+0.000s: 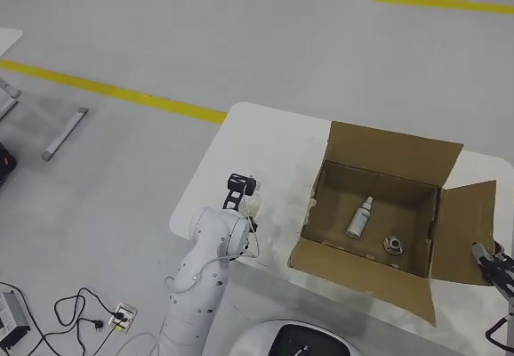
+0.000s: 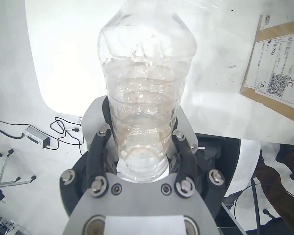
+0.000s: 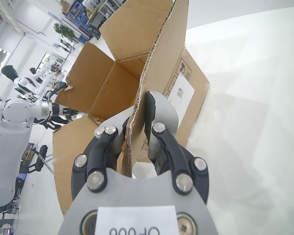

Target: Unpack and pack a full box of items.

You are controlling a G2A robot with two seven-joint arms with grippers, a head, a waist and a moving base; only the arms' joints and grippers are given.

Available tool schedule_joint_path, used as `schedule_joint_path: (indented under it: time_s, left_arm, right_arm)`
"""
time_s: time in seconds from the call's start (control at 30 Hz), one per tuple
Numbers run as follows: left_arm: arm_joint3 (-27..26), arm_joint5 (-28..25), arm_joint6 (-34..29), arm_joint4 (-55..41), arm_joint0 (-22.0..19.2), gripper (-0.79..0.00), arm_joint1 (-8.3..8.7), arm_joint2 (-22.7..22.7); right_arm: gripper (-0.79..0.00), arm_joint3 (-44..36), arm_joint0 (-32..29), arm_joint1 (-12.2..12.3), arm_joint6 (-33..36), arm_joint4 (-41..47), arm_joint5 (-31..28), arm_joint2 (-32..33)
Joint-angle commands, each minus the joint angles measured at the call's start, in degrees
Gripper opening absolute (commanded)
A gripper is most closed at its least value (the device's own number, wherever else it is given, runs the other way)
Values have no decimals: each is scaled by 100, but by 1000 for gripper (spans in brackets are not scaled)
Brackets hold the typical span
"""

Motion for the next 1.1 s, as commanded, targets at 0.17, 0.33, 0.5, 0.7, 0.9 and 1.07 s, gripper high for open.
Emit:
schedule_joint_path:
  time_s: [0.17, 0.33, 0.5, 0.7, 0.9, 1.07]
  left_arm:
    - [722, -1, 143, -12, -345, -785, 11, 111]
    - [1223, -87, 240, -42, -501, -785, 29, 153]
    - [1615, -64, 426, 74, -560, -785, 41, 258]
    - [1790, 102, 514, 95, -600, -785, 45, 317]
    - [1888, 204, 553, 123, -637, -785, 47, 406]
    - [2055, 246, 593, 142, -716, -785, 45, 495]
  right_arm:
    - [-785, -2, -59, 11, -31, 5, -11, 43]
    - [-785, -18, -86, 17, -54, 13, 1, 51]
    - [-785, -15, -91, 26, -36, 11, 4, 65]
    - [-785, -17, -91, 36, -21, 11, 3, 79]
    - [-785, -3, -36, 48, 15, 2, 17, 75]
    - [-785, 30, 32, 62, 56, 6, 13, 100]
